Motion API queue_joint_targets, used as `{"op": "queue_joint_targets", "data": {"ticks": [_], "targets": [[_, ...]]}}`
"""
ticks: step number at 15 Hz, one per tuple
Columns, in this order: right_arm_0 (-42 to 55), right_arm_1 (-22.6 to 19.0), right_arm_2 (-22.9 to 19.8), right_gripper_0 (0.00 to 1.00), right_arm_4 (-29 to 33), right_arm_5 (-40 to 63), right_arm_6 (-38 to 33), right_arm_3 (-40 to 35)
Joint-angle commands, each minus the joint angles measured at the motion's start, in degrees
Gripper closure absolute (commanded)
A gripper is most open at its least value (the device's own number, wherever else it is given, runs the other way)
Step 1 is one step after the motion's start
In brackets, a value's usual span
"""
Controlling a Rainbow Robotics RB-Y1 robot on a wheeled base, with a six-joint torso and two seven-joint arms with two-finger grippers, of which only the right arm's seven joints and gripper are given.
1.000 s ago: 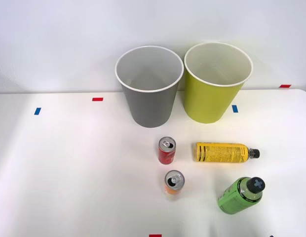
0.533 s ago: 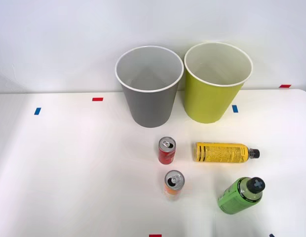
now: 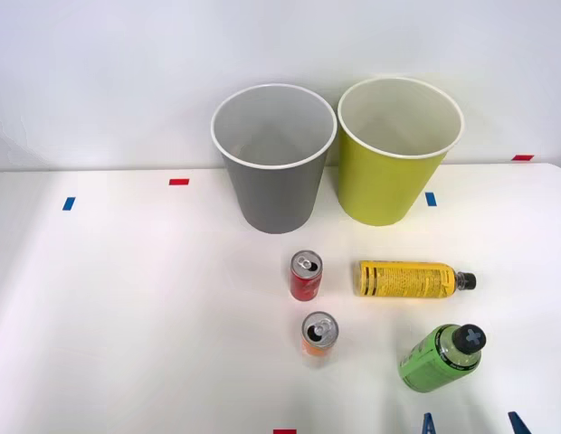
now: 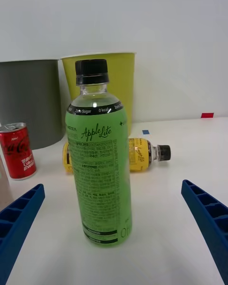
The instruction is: Put cans in the gray bin, plastic bottles in the light green bin
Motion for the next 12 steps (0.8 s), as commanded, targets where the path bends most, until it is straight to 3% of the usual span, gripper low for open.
{"op": "queue_joint_targets", "data": {"ticks": [1, 12], "targets": [[-2.03, -1.87, 0.83, 0.0, -0.37, 0.26, -0.15, 0.05], [-6.87, 0.16, -0.57, 0.0, -0.29, 2.37, 0.37, 0.05]]}}
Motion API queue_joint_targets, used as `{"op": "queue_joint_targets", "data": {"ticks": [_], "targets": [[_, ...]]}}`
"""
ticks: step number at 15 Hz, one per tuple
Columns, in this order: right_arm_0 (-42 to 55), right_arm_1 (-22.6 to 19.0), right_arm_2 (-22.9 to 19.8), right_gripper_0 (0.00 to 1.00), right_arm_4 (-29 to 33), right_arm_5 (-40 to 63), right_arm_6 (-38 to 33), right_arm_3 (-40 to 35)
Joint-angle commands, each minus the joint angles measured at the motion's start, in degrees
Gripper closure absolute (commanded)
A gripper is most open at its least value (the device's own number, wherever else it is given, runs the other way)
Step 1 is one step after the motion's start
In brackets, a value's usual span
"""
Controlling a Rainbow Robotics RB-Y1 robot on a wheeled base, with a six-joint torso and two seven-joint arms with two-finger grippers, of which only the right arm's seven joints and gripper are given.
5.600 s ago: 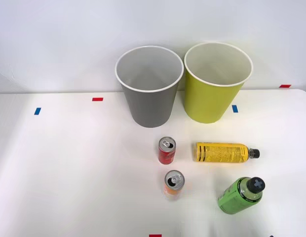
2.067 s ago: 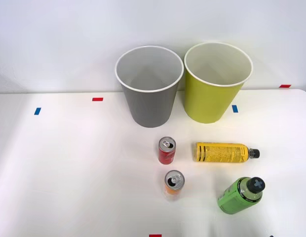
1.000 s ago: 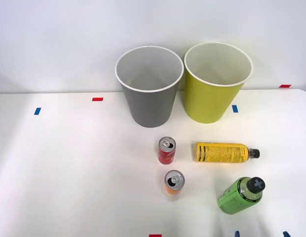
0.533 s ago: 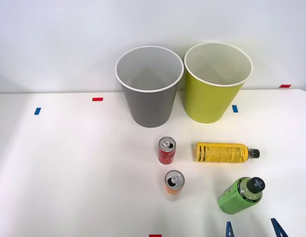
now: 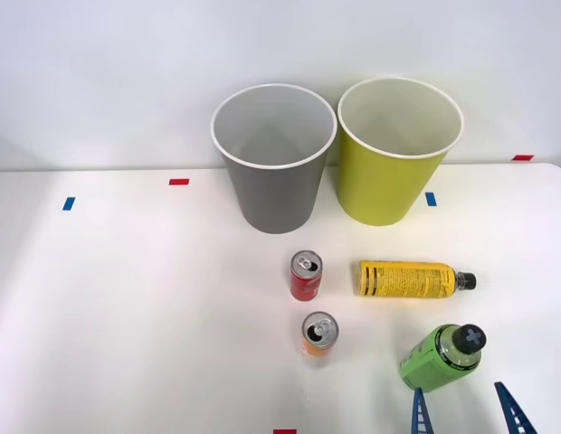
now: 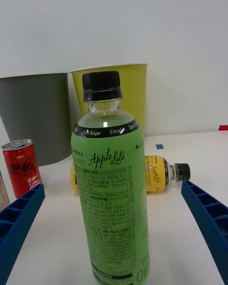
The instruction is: Put cans in the gray bin, plastic bottles in the light green bin
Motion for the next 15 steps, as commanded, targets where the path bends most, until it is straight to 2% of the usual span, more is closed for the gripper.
{"op": "queue_joint_targets", "data": {"ticks": [1, 15], "targets": [[-2.42, 1.12, -0.92, 0.0, 0.94, 2.04, 0.03, -0.05], [-9.45, 1.74, -4.17, 0.0, 1.73, 7.4, -0.15, 0.04]]}}
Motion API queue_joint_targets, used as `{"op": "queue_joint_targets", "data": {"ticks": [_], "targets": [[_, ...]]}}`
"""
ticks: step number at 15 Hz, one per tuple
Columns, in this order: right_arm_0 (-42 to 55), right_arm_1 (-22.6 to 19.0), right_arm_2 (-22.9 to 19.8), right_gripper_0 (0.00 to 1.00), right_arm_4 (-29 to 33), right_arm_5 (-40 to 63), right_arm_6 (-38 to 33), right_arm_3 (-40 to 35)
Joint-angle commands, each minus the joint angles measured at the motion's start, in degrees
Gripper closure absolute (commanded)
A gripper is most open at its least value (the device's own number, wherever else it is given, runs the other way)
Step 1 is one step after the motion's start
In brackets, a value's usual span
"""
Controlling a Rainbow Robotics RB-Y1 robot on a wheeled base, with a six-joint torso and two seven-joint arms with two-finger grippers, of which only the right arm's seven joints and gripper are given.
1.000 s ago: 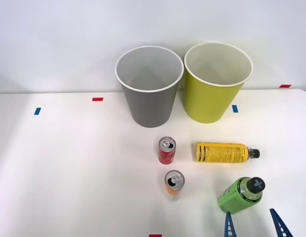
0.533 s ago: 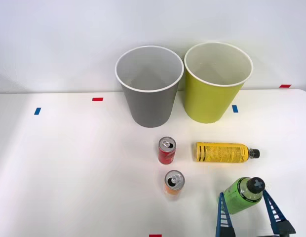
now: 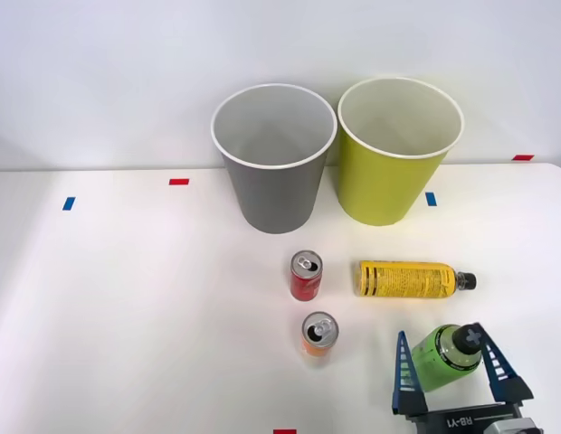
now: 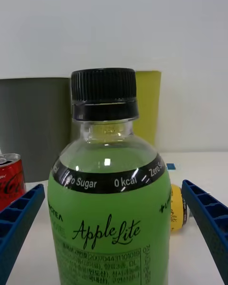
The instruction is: Put cans in the gray bin, plastic bottles in the light green bin
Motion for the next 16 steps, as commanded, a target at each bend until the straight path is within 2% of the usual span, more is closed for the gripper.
{"op": "queue_joint_targets", "data": {"ticks": [1, 2, 3, 5, 6, 8, 13, 16], "targets": [[-0.2, -0.18, -0.98, 0.0, 0.13, 0.02, -0.05, 0.06], [-0.12, -0.18, -1.07, 0.0, 0.13, 0.02, -0.14, -0.03], [-0.12, -0.18, -1.16, 0.05, 0.21, 0.02, -0.05, -0.03], [0.15, -0.18, -1.16, 0.89, 0.13, 0.02, -0.14, -0.03], [0.24, -0.18, -1.16, 0.96, 0.13, 0.02, -0.14, -0.03], [0.32, -0.18, -1.16, 1.0, 0.13, 0.02, -0.31, -0.12], [0.5, -0.18, -1.77, 1.0, 0.57, 0.02, -0.93, -0.12], [2.08, -1.41, -1.86, 1.0, 0.57, 4.07, -1.63, -5.57]]}}
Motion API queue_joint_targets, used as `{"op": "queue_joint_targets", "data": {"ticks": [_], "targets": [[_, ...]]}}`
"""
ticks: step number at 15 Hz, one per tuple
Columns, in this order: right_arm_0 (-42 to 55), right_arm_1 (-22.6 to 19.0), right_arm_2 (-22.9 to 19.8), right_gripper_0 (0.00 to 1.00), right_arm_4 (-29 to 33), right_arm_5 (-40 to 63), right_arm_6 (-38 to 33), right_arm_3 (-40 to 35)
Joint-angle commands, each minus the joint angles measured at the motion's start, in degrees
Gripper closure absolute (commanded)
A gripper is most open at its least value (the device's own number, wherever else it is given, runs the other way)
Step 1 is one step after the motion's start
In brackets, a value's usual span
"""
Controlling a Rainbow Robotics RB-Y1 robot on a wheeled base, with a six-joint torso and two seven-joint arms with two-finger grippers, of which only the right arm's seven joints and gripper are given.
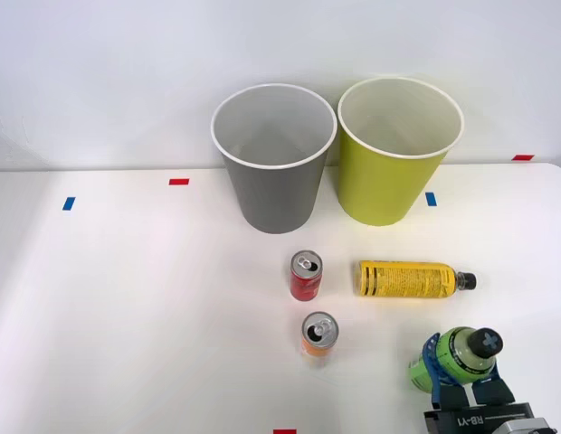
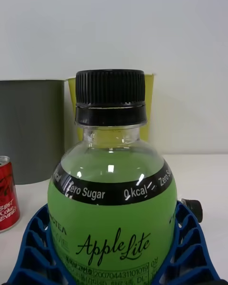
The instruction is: Put cans in the gray bin, plastic bottles in the light green bin
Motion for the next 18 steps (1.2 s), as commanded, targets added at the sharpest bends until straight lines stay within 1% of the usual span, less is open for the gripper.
{"op": "queue_joint_targets", "data": {"ticks": [1, 3, 6, 9, 10, 11, 13, 14, 16, 18], "targets": [[2.6, -1.96, -0.43, 1.0, 0.06, 8.43, -0.67, -9.22], [4.36, -3.46, -1.23, 1.0, -0.12, 15.11, -1.11, -17.74], [3.74, -4.25, -1.49, 1.0, -1.17, 20.65, -2.17, -24.77], [0.32, -3.72, -1.84, 1.0, -2.05, 20.83, -3.4, -25.65], [-1.09, -3.11, -2.1, 1.0, -2.23, 21.35, -3.66, -25.65], [-2.76, -2.14, -2.28, 1.0, -2.31, 24.61, -3.84, -27.32], [-4.17, -0.38, -3.51, 1.0, -2.4, 32.43, -3.93, -33.3], [-5.31, 1.02, -4.57, 1.0, -2.66, 38.84, -3.84, -37.96], [-7.95, 3.22, -6.41, 1.0, -3.1, 47.9, -4.01, -43.4], [-12.34, 5.77, -8.52, 1.0, -3.54, 53.26, -4.45, -44.55]]}}
